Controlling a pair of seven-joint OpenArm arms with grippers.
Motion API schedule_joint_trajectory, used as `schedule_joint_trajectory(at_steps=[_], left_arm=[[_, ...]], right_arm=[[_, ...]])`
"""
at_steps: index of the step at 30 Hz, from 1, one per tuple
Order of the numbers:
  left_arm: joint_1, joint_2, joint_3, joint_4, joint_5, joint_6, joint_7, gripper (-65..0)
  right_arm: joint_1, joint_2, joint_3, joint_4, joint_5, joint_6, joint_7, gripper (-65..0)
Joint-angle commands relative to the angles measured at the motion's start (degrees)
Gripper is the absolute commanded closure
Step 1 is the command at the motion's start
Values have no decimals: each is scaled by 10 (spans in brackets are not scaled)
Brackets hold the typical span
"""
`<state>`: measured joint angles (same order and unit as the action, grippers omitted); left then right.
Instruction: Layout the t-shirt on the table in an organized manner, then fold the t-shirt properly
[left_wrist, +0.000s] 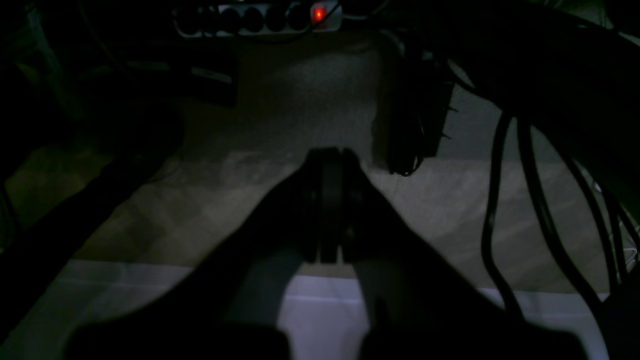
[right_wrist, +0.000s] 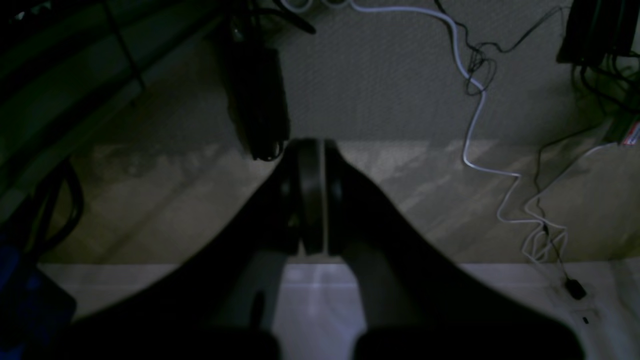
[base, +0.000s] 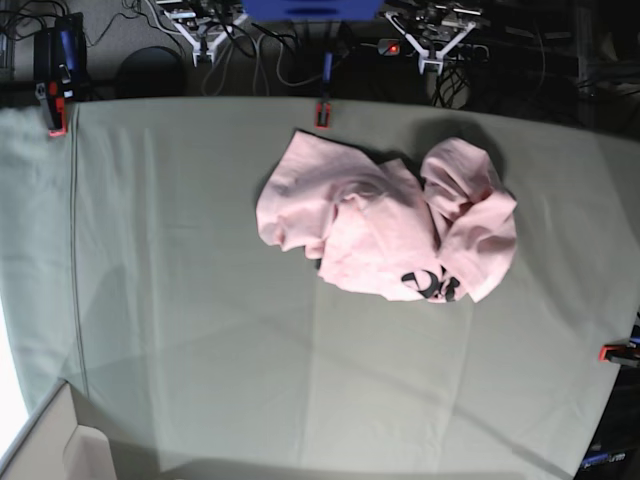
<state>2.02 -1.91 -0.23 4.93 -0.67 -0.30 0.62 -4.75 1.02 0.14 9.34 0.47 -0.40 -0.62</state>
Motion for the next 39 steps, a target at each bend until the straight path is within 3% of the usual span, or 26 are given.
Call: schedule_joint_trajectory(at_steps=[1,39], left_arm=[[0,-2,0,1,3,5,-1,-5],[7,-5,-1,3,3,5,-8,-2]], right_arm=[[1,-1,-1,1,2,7,1,0],[-26,1,-4,28,2,7,5,0]])
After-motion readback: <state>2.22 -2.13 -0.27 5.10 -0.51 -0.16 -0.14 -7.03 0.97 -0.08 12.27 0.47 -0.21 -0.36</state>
